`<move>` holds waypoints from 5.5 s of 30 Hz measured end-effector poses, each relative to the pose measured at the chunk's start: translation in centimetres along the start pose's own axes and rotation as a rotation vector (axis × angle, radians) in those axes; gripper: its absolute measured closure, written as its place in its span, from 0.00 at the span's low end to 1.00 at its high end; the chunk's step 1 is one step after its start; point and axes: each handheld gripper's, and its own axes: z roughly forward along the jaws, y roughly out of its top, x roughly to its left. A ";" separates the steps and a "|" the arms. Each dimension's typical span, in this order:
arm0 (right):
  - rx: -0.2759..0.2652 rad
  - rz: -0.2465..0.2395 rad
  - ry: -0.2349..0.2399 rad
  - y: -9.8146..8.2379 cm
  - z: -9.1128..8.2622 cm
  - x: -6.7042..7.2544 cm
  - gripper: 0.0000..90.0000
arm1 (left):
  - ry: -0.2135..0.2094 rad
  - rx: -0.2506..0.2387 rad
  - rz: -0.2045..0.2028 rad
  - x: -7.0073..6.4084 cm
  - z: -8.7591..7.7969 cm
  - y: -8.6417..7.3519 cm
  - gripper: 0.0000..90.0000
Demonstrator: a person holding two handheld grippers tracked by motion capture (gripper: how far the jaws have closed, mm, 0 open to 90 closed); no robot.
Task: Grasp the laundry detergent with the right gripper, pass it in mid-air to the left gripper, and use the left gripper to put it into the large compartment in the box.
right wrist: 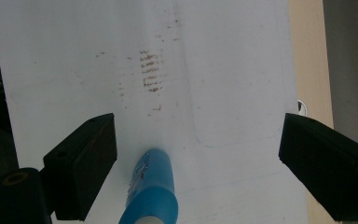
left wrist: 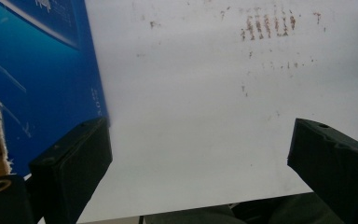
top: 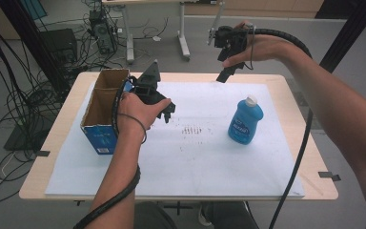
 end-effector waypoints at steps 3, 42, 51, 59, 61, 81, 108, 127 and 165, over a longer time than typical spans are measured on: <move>-0.003 0.005 -0.001 -0.1 -0.3 0.0 0.12 | 0.000 0.001 0.000 0.1 0.0 -0.1 0.07; -0.003 0.151 -0.066 -10.8 -4.2 1.5 0.09 | -0.013 -0.008 0.040 -1.2 0.3 -0.2 0.07; -0.029 0.191 -0.078 -14.1 -4.6 2.2 0.08 | -0.013 -0.011 0.046 -1.5 0.3 -0.3 0.07; -0.076 0.210 -0.087 -16.6 -4.4 3.4 0.07 | -0.012 -0.015 0.048 -1.6 0.4 -0.6 0.07; -0.088 0.221 -0.087 -17.5 -4.0 3.8 0.07 | -0.010 -0.015 0.049 -1.6 0.4 -0.7 0.07; -0.251 0.342 -0.181 -23.2 -0.6 7.1 0.04 | -0.003 -0.015 0.070 -2.0 0.8 -1.1 0.07; -0.455 0.447 -0.252 -25.1 6.5 10.4 0.04 | 0.001 -0.026 0.069 -2.0 1.4 -1.8 0.07; -0.573 0.500 -0.295 -24.9 11.0 11.5 0.03 | -0.003 -0.028 0.070 -2.0 1.7 -2.1 0.07; -0.685 0.549 -0.324 -23.1 16.6 11.1 0.01 | 0.013 -0.027 0.086 -2.6 2.1 -2.1 0.07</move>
